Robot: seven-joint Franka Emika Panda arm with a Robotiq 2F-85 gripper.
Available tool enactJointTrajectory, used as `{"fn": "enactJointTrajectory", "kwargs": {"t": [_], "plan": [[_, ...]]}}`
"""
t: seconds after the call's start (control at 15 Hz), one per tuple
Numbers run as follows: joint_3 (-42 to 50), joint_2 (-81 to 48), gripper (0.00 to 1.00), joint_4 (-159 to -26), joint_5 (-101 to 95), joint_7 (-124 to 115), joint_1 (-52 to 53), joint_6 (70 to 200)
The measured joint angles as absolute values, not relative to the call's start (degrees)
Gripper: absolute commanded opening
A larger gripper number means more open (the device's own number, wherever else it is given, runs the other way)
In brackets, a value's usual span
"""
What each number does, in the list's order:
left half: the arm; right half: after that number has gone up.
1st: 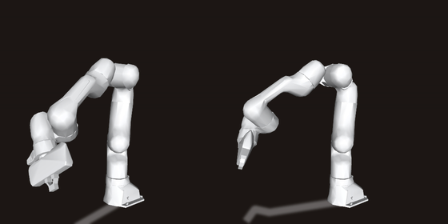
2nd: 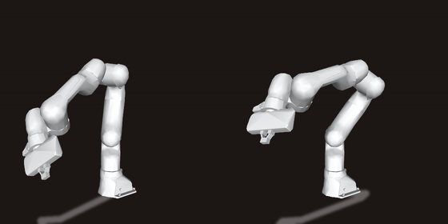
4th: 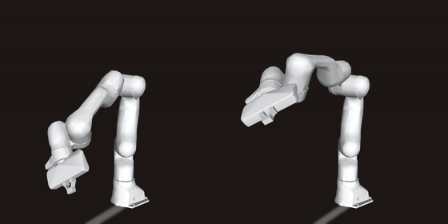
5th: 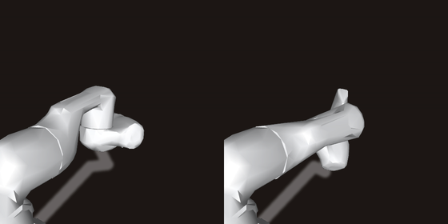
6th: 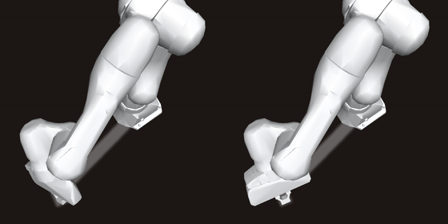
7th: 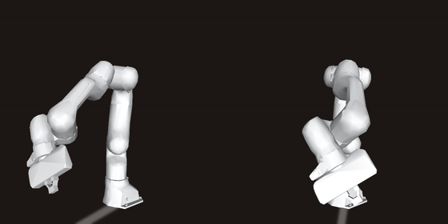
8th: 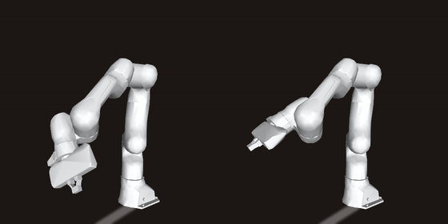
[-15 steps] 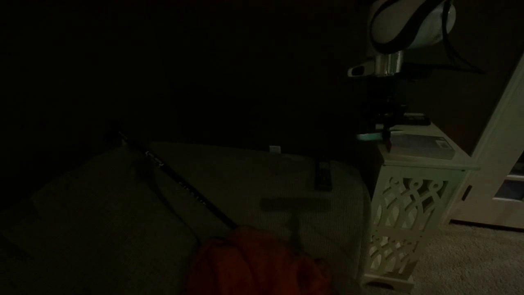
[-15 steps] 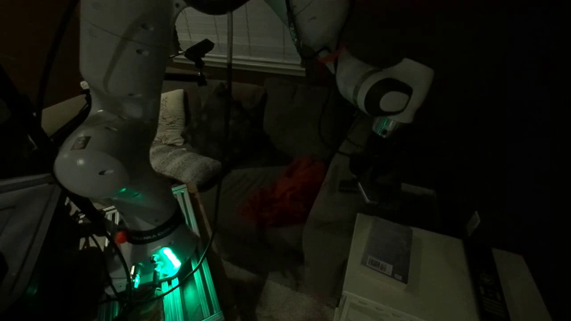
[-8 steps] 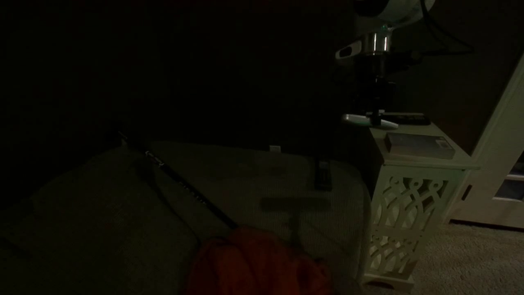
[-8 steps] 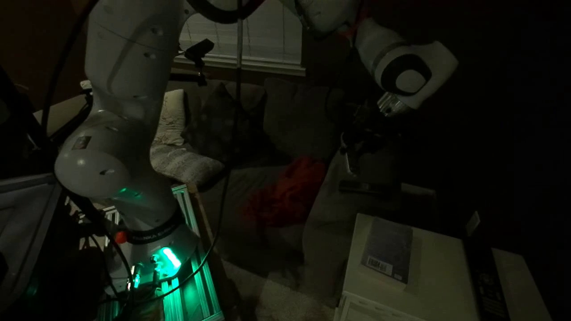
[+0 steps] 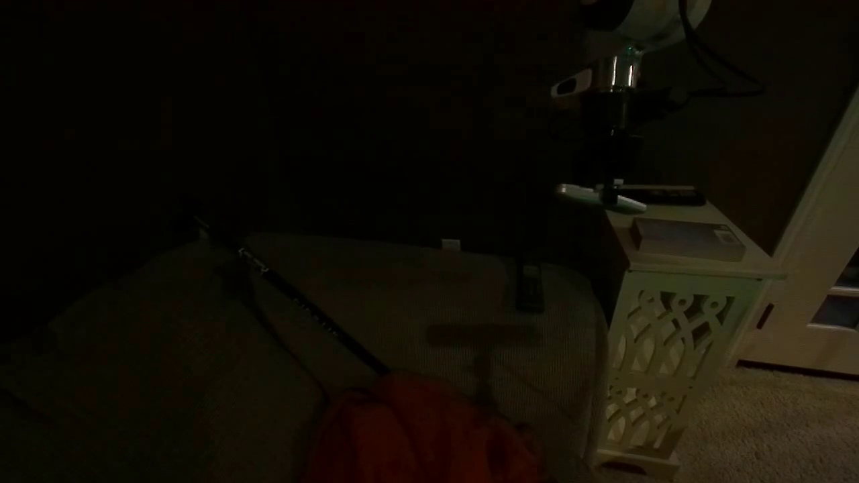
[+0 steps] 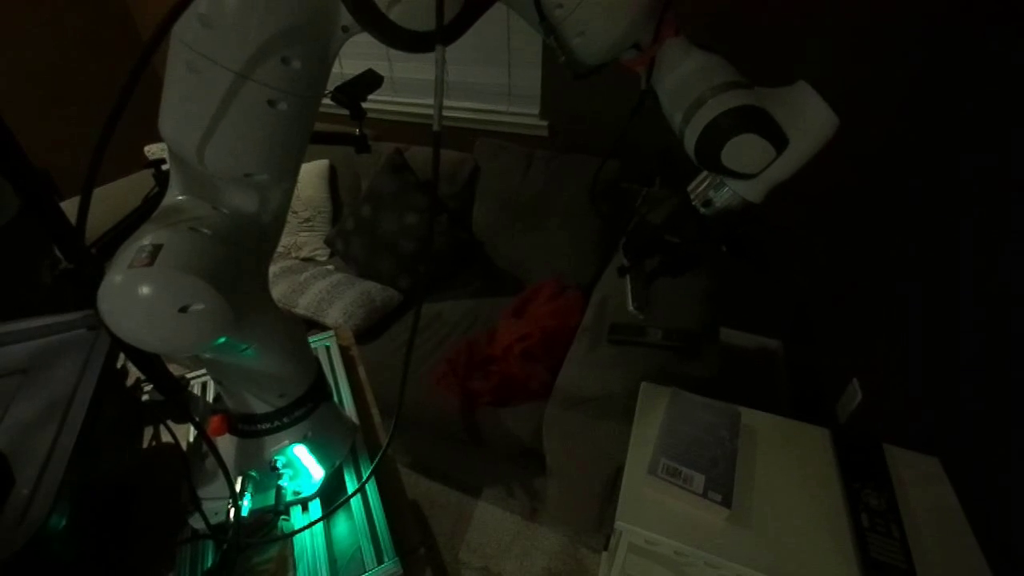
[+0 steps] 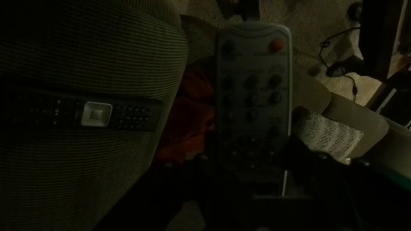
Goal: Move the grey remote control to the right armrest of the sofa.
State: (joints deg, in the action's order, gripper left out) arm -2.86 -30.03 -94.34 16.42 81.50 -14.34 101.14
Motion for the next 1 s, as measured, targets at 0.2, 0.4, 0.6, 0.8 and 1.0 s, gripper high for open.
{"fn": "enactJointTrajectory", "kwargs": {"t": [0.2, 0.4, 0.6, 0.8, 1.0], "plan": [[-2.9, -30.4, 0.28, -94.3, 17.9, 73.7, -13.2, 103.1], [-3.0, -31.6, 0.28, -94.2, 17.8, 62.1, -9.2, 109.9], [-2.9, -33.5, 0.28, -93.9, 17.3, 50.3, -5.7, 115.2], [-2.6, -35.2, 0.28, -93.4, 16.3, 40.5, -4.9, 117.4], [-1.7, -36.2, 0.28, -92.7, 16.1, 32.1, -5.5, 117.4]]}}
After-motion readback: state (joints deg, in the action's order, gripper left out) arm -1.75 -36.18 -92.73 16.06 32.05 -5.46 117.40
